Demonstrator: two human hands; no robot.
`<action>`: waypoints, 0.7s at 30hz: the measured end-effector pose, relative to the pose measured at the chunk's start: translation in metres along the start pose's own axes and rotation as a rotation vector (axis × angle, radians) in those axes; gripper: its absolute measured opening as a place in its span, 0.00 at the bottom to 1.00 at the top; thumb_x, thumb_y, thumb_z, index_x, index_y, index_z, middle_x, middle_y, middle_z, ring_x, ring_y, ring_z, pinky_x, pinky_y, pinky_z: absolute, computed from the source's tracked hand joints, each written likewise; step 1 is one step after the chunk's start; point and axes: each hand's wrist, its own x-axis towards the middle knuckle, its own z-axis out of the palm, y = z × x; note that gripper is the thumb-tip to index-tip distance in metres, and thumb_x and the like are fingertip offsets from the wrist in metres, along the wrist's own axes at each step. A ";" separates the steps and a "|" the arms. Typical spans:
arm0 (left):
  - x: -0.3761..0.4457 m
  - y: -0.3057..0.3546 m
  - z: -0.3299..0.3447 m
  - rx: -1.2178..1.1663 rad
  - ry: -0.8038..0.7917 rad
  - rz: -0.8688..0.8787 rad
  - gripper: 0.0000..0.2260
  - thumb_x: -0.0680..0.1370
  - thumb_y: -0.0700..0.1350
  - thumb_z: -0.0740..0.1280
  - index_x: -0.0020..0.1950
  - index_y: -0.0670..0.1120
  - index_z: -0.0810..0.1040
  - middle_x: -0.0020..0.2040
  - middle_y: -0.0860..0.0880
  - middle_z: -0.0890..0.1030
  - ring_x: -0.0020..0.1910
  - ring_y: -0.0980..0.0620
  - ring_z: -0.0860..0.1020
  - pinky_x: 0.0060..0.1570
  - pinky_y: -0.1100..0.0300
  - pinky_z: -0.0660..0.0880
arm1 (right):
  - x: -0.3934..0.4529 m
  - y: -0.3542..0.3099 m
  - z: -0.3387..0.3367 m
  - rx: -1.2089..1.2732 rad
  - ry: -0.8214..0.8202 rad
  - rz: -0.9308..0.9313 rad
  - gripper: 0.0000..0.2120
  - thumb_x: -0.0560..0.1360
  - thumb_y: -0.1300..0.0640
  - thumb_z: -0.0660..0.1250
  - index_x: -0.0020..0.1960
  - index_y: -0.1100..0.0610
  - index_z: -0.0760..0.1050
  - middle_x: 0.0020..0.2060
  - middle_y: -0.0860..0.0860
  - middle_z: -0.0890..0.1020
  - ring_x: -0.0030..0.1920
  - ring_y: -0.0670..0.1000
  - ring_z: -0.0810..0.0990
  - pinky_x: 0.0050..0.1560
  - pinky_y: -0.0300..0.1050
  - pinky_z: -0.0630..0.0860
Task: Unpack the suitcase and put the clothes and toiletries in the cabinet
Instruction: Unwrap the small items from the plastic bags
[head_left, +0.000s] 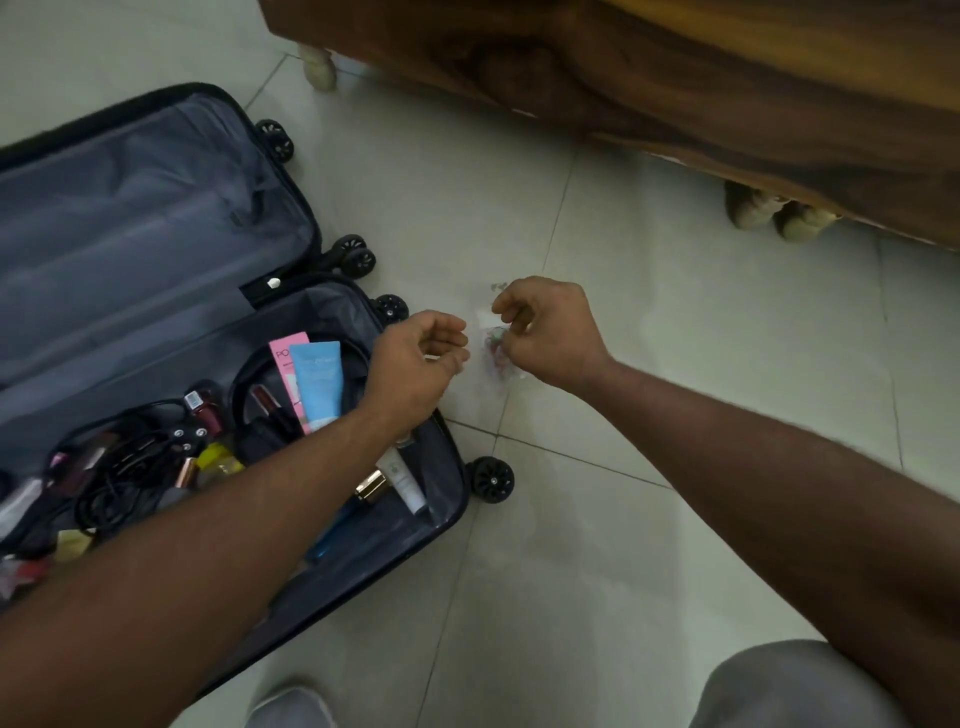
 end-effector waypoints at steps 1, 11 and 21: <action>-0.006 0.001 -0.011 -0.017 0.051 0.003 0.13 0.76 0.30 0.71 0.55 0.45 0.82 0.48 0.44 0.85 0.48 0.47 0.85 0.49 0.54 0.83 | 0.004 -0.013 0.003 0.032 -0.003 -0.015 0.15 0.65 0.67 0.71 0.49 0.57 0.85 0.39 0.47 0.84 0.36 0.43 0.80 0.40 0.34 0.79; -0.108 -0.056 -0.170 0.145 0.458 -0.181 0.13 0.73 0.31 0.72 0.45 0.50 0.83 0.38 0.49 0.85 0.36 0.53 0.82 0.43 0.51 0.83 | 0.018 -0.186 0.140 0.152 -0.424 -0.251 0.05 0.67 0.62 0.74 0.42 0.57 0.86 0.36 0.52 0.87 0.39 0.52 0.85 0.45 0.42 0.79; -0.258 -0.116 -0.272 0.281 0.852 -0.476 0.09 0.72 0.35 0.72 0.42 0.50 0.83 0.36 0.55 0.83 0.36 0.59 0.82 0.46 0.58 0.83 | -0.045 -0.302 0.263 0.016 -0.810 -0.575 0.09 0.65 0.64 0.72 0.44 0.56 0.85 0.40 0.52 0.86 0.43 0.55 0.84 0.46 0.52 0.82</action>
